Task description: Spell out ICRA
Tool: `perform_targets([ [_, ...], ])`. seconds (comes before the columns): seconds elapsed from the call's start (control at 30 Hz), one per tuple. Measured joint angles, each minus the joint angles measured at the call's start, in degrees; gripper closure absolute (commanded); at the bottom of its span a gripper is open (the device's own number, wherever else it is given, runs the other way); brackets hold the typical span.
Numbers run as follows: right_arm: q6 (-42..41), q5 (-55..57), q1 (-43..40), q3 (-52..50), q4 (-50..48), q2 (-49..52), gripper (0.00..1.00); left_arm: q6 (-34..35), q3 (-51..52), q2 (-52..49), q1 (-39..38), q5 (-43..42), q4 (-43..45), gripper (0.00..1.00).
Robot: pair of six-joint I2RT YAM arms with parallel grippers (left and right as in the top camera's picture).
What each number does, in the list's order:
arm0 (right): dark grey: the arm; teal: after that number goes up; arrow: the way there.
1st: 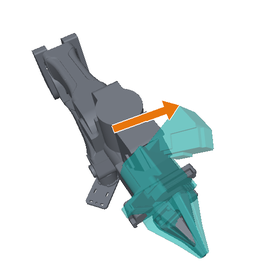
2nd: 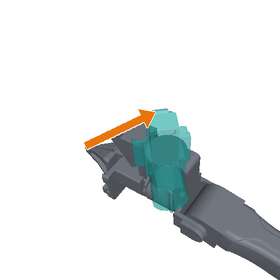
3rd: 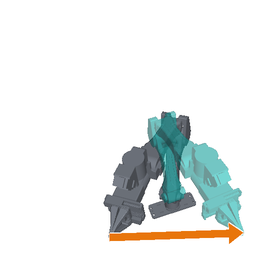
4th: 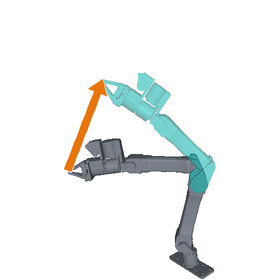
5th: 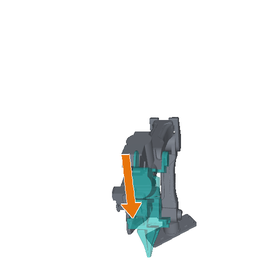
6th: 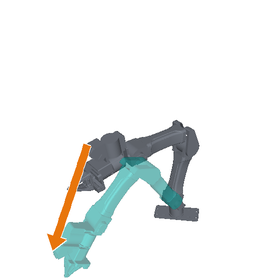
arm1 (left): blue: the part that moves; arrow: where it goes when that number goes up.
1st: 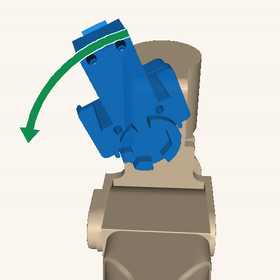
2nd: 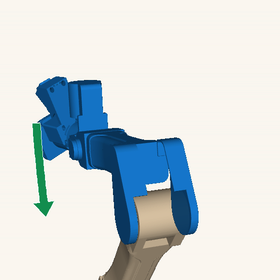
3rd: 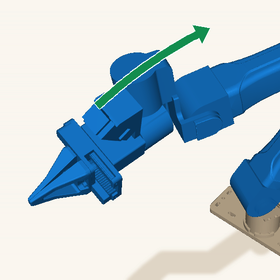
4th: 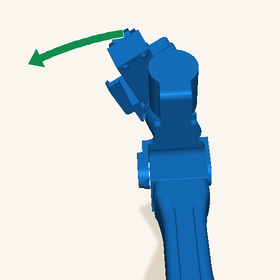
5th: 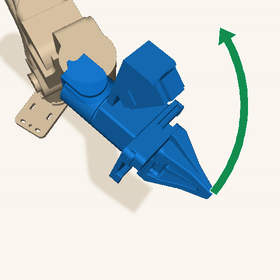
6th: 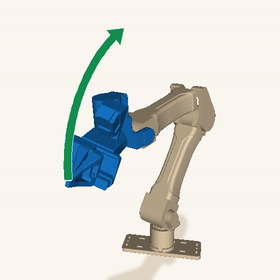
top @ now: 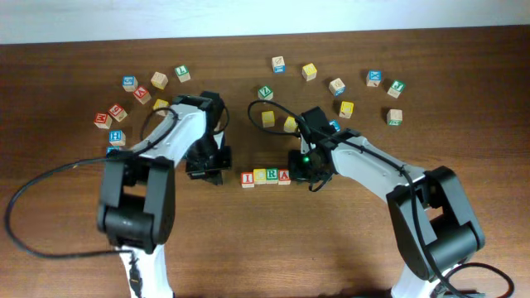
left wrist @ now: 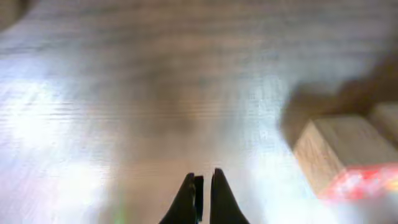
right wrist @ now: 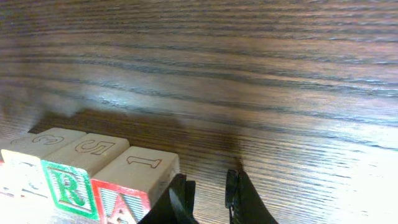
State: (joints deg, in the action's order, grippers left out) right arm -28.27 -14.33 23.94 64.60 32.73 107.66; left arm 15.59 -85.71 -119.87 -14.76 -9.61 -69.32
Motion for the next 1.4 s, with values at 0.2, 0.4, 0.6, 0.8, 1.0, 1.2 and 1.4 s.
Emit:
perform_targets([
  [0.2,1.27,-1.09,-9.46,0.44,6.29,0.00,0.91,-0.70,-0.48,7.43,0.28,-2.54,-8.76,1.00],
  [0.4,3.23,-1.20,-10.88,0.44,14.62,-20.33,0.75,-1.31,-3.08,28.70,0.44,-3.32,-4.55,0.95],
  [0.6,4.17,2.23,-10.88,0.63,24.22,-38.49,0.01,-1.70,-2.25,28.48,0.44,-3.50,-4.50,0.01],
  [0.8,4.46,2.45,-10.88,0.63,28.46,-39.45,0.01,-1.68,-1.95,25.62,-1.44,-3.48,-3.69,0.02],
  [1.0,4.79,2.47,-10.88,0.63,30.71,-46.03,0.02,0.35,-1.68,24.13,-12.90,1.55,-3.78,0.10],
  [1.2,4.92,5.75,-10.88,0.63,30.69,-47.17,0.02,6.27,5.31,24.06,-16.85,2.89,-4.07,0.59],
  [1.4,4.94,6.60,-10.88,0.63,26.73,-42.64,0.02,8.96,11.45,23.96,-18.29,2.86,-0.02,0.69],
])
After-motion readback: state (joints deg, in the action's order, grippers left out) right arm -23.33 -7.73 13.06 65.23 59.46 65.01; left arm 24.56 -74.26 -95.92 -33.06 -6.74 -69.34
